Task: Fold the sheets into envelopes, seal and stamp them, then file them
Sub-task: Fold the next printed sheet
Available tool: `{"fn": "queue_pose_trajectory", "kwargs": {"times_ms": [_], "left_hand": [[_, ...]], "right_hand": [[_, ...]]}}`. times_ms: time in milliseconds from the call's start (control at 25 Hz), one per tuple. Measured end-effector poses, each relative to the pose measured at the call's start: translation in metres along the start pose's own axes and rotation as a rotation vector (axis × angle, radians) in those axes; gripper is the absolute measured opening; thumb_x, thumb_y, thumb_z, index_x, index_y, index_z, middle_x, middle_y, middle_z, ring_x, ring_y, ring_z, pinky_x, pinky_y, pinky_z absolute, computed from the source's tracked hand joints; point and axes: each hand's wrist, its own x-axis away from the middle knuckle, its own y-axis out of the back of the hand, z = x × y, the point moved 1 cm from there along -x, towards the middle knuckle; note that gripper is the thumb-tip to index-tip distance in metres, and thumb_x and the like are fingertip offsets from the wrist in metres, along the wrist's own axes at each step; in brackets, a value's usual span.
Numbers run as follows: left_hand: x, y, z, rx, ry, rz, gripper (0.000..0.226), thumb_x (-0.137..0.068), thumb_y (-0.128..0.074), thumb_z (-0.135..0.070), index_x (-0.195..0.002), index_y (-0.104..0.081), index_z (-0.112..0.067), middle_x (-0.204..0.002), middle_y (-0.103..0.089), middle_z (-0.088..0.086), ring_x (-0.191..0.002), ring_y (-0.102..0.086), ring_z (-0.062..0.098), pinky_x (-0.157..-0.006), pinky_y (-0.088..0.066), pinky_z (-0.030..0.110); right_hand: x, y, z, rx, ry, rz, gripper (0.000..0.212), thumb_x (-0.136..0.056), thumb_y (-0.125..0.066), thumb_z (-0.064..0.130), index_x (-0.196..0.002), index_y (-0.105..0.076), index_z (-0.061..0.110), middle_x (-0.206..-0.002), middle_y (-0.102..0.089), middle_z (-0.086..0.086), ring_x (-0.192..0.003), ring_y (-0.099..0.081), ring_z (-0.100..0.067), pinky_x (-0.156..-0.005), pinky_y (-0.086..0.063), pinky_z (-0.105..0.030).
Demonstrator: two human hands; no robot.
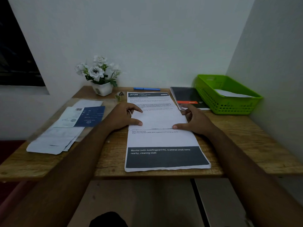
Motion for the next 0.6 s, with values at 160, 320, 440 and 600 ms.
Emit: {"fn": "queue_pose_trajectory", "kwargs": {"times_ms": [160, 320, 440, 600], "left_hand": [[0.0015, 0.004, -0.0016, 0.171, 0.016, -0.024, 0.043, -0.06, -0.087, -0.021, -0.093, -0.066, -0.039, -0.094, -0.062, -0.023, -0.076, -0.061, -0.01, -0.059, -0.046, 0.004], [-0.0002, 0.0028, 0.0006, 0.296, 0.081, -0.148, 0.033, -0.062, -0.086, -0.016, -0.081, -0.067, -0.035, -0.08, -0.067, -0.024, -0.075, -0.066, -0.008, -0.06, -0.05, 0.008], [-0.0011, 0.0021, 0.0036, 0.348, 0.102, -0.202, 0.027, -0.065, -0.084, -0.014, -0.075, -0.067, -0.032, -0.073, -0.068, -0.023, -0.071, -0.066, -0.006, -0.058, -0.051, 0.01], [0.0003, 0.0035, 0.0026, 0.317, 0.065, -0.167, 0.026, -0.067, -0.083, -0.011, -0.077, -0.068, -0.03, -0.082, -0.069, -0.015, -0.071, -0.065, -0.005, -0.061, -0.053, 0.013]], "right_hand": [[0.0017, 0.0011, 0.0013, 0.004, 0.003, -0.052, 0.119, -0.035, -0.081, 0.075, -0.138, -0.04, 0.033, -0.114, -0.059, 0.01, -0.094, -0.059, -0.013, -0.078, -0.051, -0.033], [0.0012, 0.0014, -0.0016, -0.004, -0.055, -0.09, 0.096, -0.045, -0.085, 0.064, -0.129, -0.049, 0.035, -0.116, -0.059, 0.014, -0.101, -0.058, -0.011, -0.087, -0.053, -0.038], [-0.0006, -0.0007, -0.0049, -0.109, -0.059, -0.044, 0.049, -0.065, -0.085, 0.042, -0.109, -0.069, 0.029, -0.103, -0.071, 0.011, -0.094, -0.065, -0.018, -0.086, -0.054, -0.048], [-0.0011, -0.0006, -0.004, -0.138, -0.025, -0.02, 0.029, -0.081, -0.076, 0.028, -0.109, -0.074, 0.019, -0.102, -0.075, 0.003, -0.093, -0.068, -0.021, -0.087, -0.053, -0.05]]}}
